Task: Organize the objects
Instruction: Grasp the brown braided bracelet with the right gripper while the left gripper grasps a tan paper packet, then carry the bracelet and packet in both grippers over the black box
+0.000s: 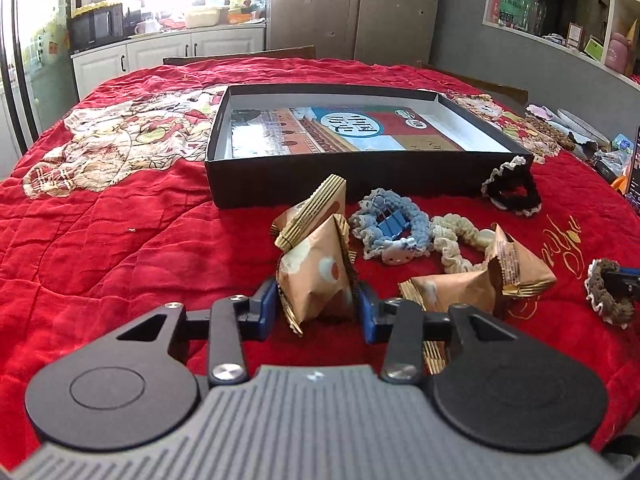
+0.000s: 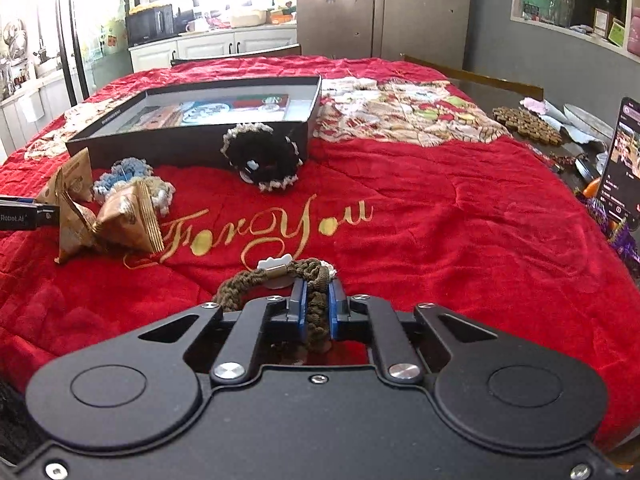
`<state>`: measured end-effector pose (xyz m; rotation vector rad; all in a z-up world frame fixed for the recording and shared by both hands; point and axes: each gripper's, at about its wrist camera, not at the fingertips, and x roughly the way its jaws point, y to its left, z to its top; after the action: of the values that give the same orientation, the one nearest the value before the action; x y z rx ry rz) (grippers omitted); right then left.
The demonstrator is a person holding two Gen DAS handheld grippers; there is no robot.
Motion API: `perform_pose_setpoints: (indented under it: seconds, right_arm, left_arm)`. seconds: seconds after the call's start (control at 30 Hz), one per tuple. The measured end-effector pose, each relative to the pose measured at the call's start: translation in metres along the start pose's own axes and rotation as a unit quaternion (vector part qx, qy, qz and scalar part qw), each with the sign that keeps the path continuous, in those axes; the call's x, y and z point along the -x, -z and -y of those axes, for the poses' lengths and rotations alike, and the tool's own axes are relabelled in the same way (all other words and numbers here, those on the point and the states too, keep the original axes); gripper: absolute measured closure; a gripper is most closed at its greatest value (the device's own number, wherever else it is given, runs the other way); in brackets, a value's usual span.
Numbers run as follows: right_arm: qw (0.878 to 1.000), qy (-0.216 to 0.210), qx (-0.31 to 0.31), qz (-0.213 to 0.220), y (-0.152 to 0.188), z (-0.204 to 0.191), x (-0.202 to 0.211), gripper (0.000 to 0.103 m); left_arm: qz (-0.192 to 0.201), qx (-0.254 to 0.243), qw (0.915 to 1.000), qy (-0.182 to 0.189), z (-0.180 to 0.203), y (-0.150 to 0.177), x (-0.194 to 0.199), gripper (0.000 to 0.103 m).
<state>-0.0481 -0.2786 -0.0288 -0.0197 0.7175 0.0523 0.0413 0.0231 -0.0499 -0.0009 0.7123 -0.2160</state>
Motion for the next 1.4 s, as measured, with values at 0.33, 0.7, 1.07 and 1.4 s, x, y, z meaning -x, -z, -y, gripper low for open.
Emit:
perform_pose_setpoints:
  seconds: [0.33, 0.7, 1.07, 1.4]
  right_arm:
    - [0.999, -0.022, 0.012, 0.035, -0.015, -0.007, 0.008, 0.093]
    - [0.995, -0.04, 0.049, 0.079, -0.056, -0.02, 0.009, 0.093]
    - [0.99, -0.055, 0.063, 0.115, -0.094, -0.032, -0.01, 0.093]
    - [0.988, -0.064, 0.05, 0.133, -0.123, -0.038, -0.032, 0.093]
  left_arm:
    - [0.016, -0.009, 0.9998, 0.005, 0.0, -0.005, 0.02, 0.059]
    - [0.048, -0.015, 0.9986, 0.017, 0.001, -0.025, 0.04, 0.059]
    - [0.069, -0.021, 0.9973, 0.017, -0.003, -0.052, 0.035, 0.059]
    - [0.088, -0.015, 0.996, 0.004, -0.009, -0.08, 0.011, 0.059]
